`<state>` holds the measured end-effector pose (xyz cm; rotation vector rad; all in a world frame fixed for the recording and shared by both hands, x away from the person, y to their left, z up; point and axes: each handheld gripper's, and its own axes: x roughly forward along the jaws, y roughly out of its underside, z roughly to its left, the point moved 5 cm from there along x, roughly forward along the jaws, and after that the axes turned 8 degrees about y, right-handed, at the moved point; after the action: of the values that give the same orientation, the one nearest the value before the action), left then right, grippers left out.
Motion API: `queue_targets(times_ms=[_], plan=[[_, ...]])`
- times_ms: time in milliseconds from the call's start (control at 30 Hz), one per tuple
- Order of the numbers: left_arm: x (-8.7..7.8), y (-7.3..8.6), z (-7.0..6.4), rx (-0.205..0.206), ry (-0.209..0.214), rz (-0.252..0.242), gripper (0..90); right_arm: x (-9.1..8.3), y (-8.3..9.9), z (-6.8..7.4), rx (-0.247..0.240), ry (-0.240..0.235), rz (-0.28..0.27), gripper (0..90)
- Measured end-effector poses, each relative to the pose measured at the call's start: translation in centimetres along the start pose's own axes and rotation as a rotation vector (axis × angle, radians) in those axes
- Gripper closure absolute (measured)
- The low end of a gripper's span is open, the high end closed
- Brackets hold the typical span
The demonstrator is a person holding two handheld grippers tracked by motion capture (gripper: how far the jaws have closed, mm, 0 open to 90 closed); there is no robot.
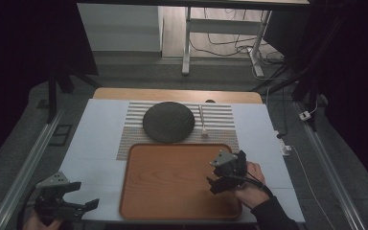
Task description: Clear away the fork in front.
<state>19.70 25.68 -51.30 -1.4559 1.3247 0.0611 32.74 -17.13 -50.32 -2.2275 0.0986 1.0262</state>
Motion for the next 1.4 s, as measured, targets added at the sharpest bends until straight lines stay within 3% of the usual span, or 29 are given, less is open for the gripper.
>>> queue_targets(times_ms=[767, 1200, 1400], plan=[[0.1, 0.0, 0.0, -0.002, 0.005, 0.01, 1.1, 6.1, -3.0, -4.2, -0.003, 0.117, 0.069, 0.0], [0.1, 0.0, 0.0, -0.001, 0.008, 0.016, 1.2, 9.6, -5.3, -5.5, -0.081, 0.16, 0.091, 6.2], [0.1, 0.1, 0.0, -0.001, 0.01, 0.016, 1.2, 11.1, -5.9, -5.7, -0.132, 0.189, 0.117, 13.7]])
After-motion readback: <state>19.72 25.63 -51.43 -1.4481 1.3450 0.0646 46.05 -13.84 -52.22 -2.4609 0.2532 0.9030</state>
